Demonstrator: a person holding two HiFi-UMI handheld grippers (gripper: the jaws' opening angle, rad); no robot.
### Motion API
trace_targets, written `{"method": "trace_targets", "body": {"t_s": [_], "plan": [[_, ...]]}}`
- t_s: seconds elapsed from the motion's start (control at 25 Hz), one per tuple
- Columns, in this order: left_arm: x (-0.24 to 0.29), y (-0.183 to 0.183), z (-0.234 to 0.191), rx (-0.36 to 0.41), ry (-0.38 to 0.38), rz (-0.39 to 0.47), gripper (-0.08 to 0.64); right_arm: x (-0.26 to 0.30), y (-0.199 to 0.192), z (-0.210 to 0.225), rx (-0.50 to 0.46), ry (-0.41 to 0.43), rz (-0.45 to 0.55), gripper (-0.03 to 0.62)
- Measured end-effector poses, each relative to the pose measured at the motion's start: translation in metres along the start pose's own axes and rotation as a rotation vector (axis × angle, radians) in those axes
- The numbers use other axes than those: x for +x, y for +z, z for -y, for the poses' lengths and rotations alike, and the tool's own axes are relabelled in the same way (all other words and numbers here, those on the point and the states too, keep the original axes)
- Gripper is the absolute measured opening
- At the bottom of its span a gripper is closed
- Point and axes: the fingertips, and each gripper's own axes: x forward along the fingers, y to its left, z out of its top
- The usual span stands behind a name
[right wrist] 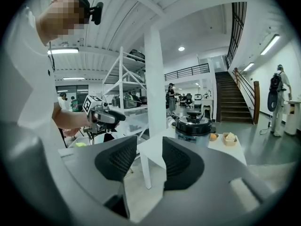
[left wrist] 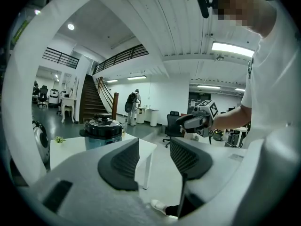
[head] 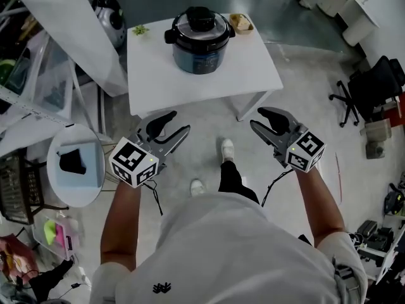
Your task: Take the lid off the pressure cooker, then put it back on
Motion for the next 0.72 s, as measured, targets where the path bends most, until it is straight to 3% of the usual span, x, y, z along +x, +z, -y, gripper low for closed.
{"method": "trace_targets", "body": {"t_s": [0.32,0.72], "plan": [[0.047,0.022,-0.073,0.027,0.059,-0.012,0.209,0.064,0.023,0.094,-0.041,0.047,0.016,0.192],[0.14,0.055,-0.19,0.036,0.165,-0.063,0.229,0.16,0.064,0.224,-0.103,0.175,0.012,0.216]]}}
